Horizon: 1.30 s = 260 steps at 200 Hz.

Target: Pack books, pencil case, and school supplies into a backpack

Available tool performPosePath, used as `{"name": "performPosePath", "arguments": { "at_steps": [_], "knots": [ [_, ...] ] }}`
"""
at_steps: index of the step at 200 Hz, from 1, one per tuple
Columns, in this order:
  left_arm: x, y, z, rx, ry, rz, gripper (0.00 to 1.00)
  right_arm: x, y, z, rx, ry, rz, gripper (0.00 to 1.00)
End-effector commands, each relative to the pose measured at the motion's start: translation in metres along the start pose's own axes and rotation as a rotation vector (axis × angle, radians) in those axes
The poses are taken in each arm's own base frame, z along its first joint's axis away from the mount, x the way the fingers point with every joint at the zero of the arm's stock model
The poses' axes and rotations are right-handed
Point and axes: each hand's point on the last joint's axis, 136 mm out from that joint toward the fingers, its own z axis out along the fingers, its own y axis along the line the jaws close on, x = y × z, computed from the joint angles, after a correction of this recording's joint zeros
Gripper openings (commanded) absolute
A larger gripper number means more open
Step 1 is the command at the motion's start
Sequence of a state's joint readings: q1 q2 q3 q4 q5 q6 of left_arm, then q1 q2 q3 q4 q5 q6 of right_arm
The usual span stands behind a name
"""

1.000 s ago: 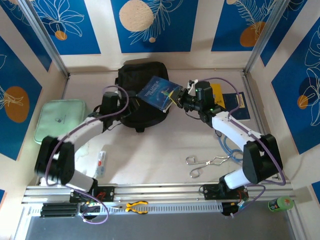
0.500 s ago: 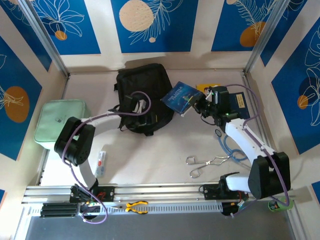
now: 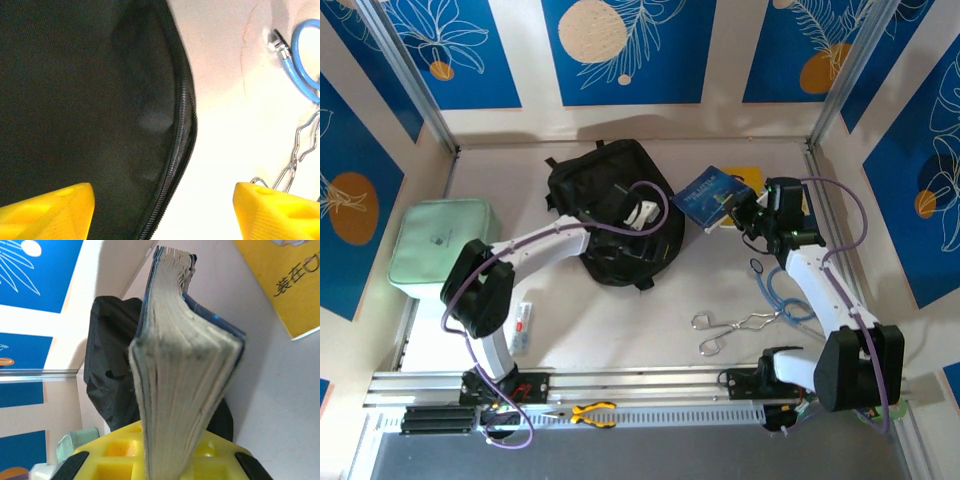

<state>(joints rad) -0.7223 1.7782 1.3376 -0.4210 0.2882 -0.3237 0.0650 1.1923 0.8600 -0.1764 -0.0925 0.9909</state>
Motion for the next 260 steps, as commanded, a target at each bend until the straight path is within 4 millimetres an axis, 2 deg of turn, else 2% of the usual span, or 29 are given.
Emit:
{"name": "performPosePath", "arguments": {
  "at_steps": [1, 57, 101, 131, 185, 209, 247, 260],
  "knots": [
    [0.014, 0.007, 0.002, -0.026, 0.118, 0.161, 0.69, -0.011, 0.004, -0.015, -0.031, -0.053, -0.024, 0.02],
    [-0.008, -0.023, 0.037, 0.108, 0.152, 0.245, 0.53, -0.017, -0.015, -0.029, -0.005, -0.077, 0.011, 0.02],
    [-0.015, -0.019, 0.056, 0.089, 0.163, 0.214, 0.41, -0.018, -0.024, -0.032, 0.001, -0.08, 0.032, 0.02],
    [-0.016, -0.014, 0.058, 0.059, 0.164, 0.21, 0.32, -0.016, -0.029, -0.031, 0.009, -0.075, 0.043, 0.02],
    [-0.017, -0.021, 0.059, 0.093, 0.163, 0.192, 0.29, -0.013, -0.031, -0.029, 0.003, -0.062, 0.055, 0.02],
    [-0.017, -0.017, 0.063, 0.079, 0.167, 0.188, 0.24, -0.012, -0.03, -0.029, 0.001, -0.056, 0.055, 0.01],
    [-0.012, -0.009, 0.069, 0.051, 0.206, 0.181, 0.24, -0.011, -0.031, -0.031, 0.005, -0.058, 0.058, 0.01],
    [-0.012, -0.01, 0.069, 0.05, 0.207, 0.184, 0.19, -0.011, -0.031, -0.031, 0.005, -0.058, 0.059, 0.01]
  ]
}}
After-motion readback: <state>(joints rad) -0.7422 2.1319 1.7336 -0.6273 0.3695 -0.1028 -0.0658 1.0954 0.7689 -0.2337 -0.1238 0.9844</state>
